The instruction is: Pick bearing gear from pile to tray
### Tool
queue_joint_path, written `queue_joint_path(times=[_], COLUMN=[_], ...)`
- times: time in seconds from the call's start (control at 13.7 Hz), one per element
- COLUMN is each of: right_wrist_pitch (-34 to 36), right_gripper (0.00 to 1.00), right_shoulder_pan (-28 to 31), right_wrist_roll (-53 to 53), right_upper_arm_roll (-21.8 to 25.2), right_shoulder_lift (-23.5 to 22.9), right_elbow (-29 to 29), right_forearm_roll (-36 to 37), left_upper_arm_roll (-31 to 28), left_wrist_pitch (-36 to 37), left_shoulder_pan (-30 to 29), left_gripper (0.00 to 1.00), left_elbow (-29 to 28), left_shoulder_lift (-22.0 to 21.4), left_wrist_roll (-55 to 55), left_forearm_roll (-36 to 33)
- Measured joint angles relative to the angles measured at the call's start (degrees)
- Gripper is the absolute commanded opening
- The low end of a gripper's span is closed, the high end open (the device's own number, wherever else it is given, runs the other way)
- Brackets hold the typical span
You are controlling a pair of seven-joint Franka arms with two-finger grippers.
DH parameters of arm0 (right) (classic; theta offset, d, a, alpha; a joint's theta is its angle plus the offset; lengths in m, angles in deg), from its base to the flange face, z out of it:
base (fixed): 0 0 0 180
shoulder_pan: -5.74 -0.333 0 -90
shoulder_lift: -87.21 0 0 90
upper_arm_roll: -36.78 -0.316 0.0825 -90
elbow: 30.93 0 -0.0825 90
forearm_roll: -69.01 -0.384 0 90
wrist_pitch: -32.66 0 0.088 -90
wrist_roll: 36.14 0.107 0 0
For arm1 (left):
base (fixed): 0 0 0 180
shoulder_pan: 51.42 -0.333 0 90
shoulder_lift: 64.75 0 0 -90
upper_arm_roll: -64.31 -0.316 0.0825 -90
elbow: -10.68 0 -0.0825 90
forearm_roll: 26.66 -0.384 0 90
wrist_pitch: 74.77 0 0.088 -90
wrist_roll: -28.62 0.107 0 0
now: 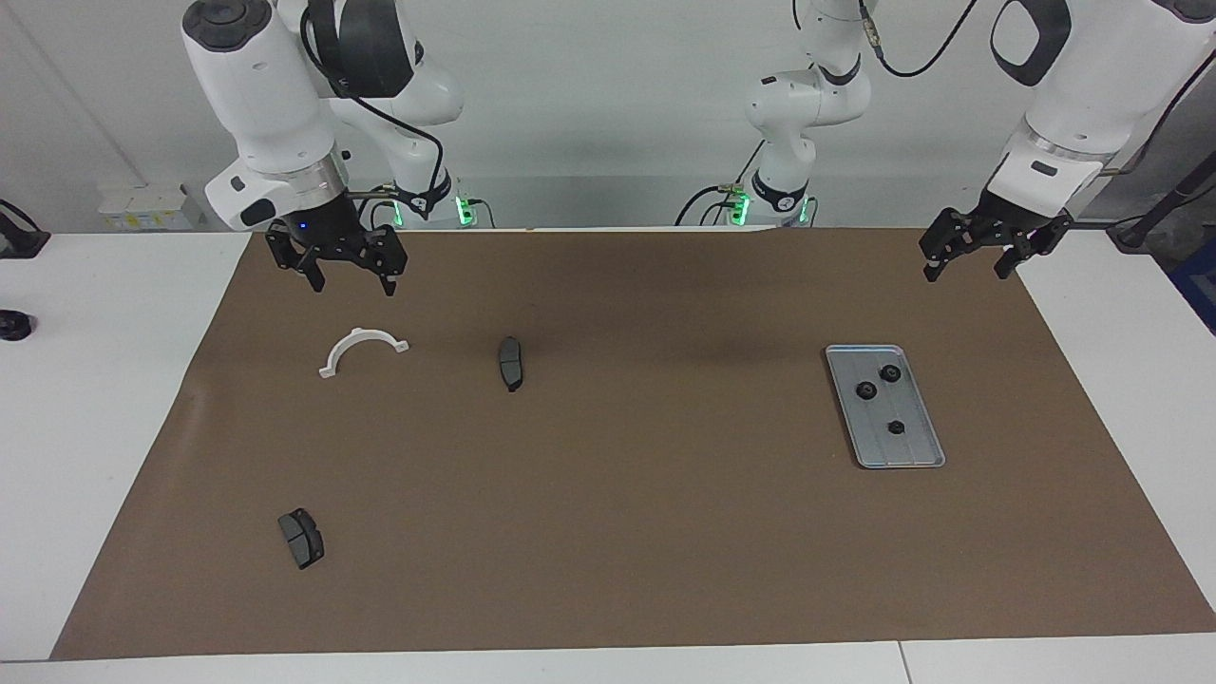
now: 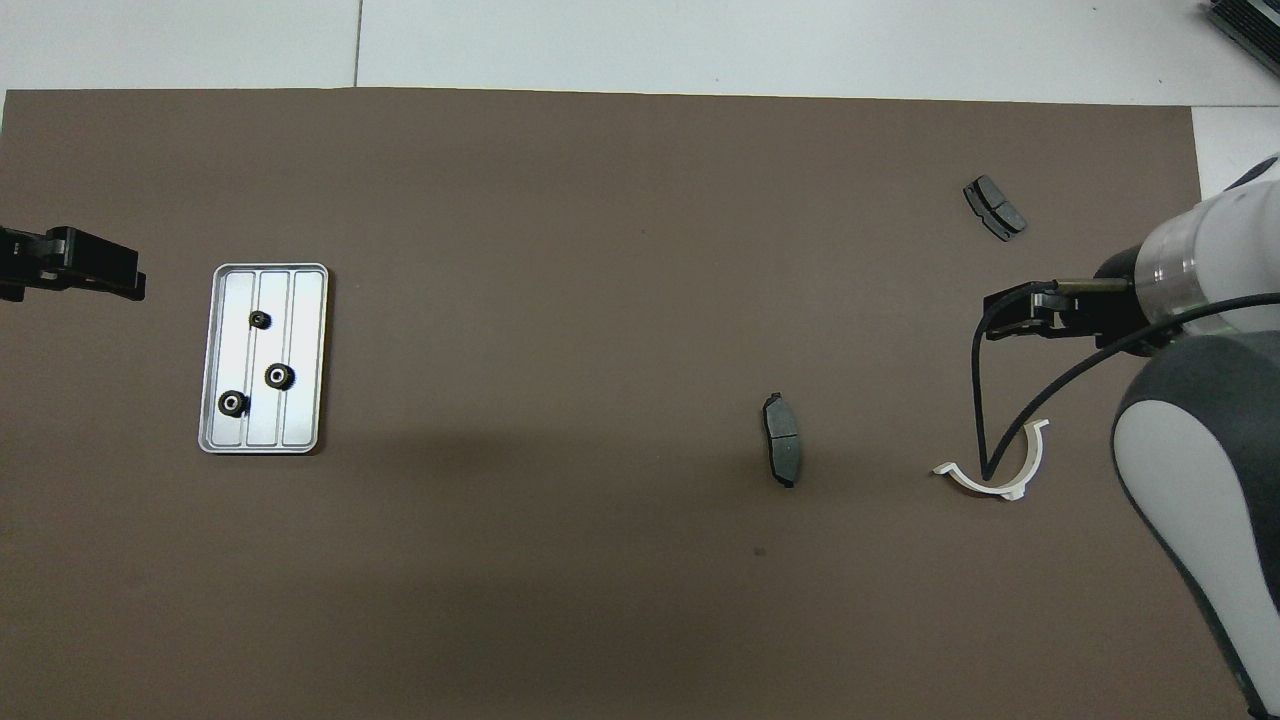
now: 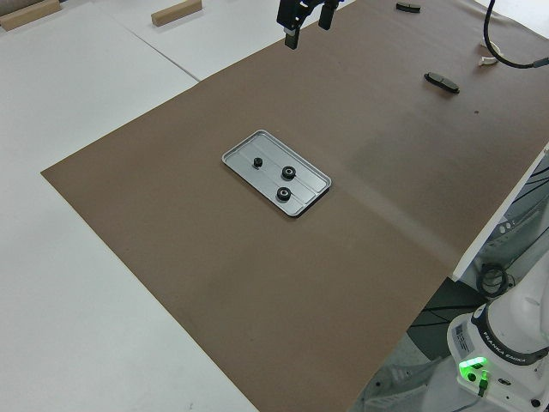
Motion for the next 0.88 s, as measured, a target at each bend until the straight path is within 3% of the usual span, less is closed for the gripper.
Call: queue_joint_path(times=[0.59,0.88], right_wrist_pitch=[0.00,0.00], right_gripper=[1.00,1.00], right_shoulder_pan=[0.01,0.01], right_wrist_roll=[0.00,0.00], right_upper_arm_roll=[0.01,0.01], right_shoulder_lift=[0.00,0.00], right_elbow=[-0.01,-0.01], right_forearm_roll=[0.00,0.00], left_upper_arm_roll=[0.00,-0.46], left_wrist_pitch=[-0.26,-6.50], left_shoulder_pan=[0.00,-0.14], left_gripper=[1.00,1.00], left_elbow=[-0.42,-7.67], left_shoulder_lift=[0.00,0.00], left_wrist_roll=[0.00,0.00], left_forearm_roll=[0.01,0.01])
